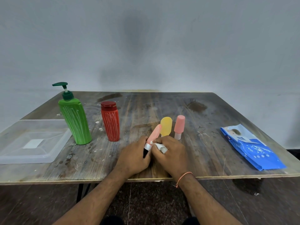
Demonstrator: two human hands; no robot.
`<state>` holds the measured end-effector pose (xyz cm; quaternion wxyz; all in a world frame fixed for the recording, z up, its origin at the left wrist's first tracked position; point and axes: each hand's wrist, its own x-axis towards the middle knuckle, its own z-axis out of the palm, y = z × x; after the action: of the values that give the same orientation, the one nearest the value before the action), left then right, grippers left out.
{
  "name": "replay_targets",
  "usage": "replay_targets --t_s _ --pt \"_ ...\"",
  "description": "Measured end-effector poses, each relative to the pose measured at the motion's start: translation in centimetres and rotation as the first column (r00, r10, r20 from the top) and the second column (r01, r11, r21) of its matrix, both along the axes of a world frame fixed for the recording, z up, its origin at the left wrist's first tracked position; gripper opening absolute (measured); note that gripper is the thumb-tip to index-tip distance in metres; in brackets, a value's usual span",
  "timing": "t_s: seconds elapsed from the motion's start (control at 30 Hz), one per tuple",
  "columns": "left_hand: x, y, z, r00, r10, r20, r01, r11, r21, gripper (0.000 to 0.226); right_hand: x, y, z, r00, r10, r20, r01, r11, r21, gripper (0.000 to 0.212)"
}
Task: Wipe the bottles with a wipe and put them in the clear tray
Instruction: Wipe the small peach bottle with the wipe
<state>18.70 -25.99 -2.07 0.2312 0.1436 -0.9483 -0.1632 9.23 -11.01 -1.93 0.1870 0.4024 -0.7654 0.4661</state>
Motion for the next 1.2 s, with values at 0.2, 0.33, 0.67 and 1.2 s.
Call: replay_targets --t_s 0.2,0.33,0.67,1.2 --pt "0.09 0.04 0.12 1.000 -0.002 0.004 0.002 1.000 0.000 0.041 -0.14 -0.24 -0.04 0.996 -0.086 0.008 0.086 0.996 -0.014 0.006" --pt "0.06 0.01 0.14 1.000 0.003 0.009 -0.003 1.000 0.000 0.042 0.01 -0.14 -0.05 1.000 -0.013 0.006 0.013 1.000 0.006 0.011" --pt "0.06 0.01 0.09 1.000 0.009 -0.002 -0.010 1.000 -0.018 0.036 -0.13 -0.28 -0.05 0.999 -0.041 -0.016 0.041 0.998 -0.050 0.009" --pt "0.15 0.22 -0.01 1.000 0.018 0.005 -0.018 0.997 -0.081 0.038 -0.11 -0.13 -0.02 0.996 -0.086 0.033 0.088 0.994 -0.059 0.006"
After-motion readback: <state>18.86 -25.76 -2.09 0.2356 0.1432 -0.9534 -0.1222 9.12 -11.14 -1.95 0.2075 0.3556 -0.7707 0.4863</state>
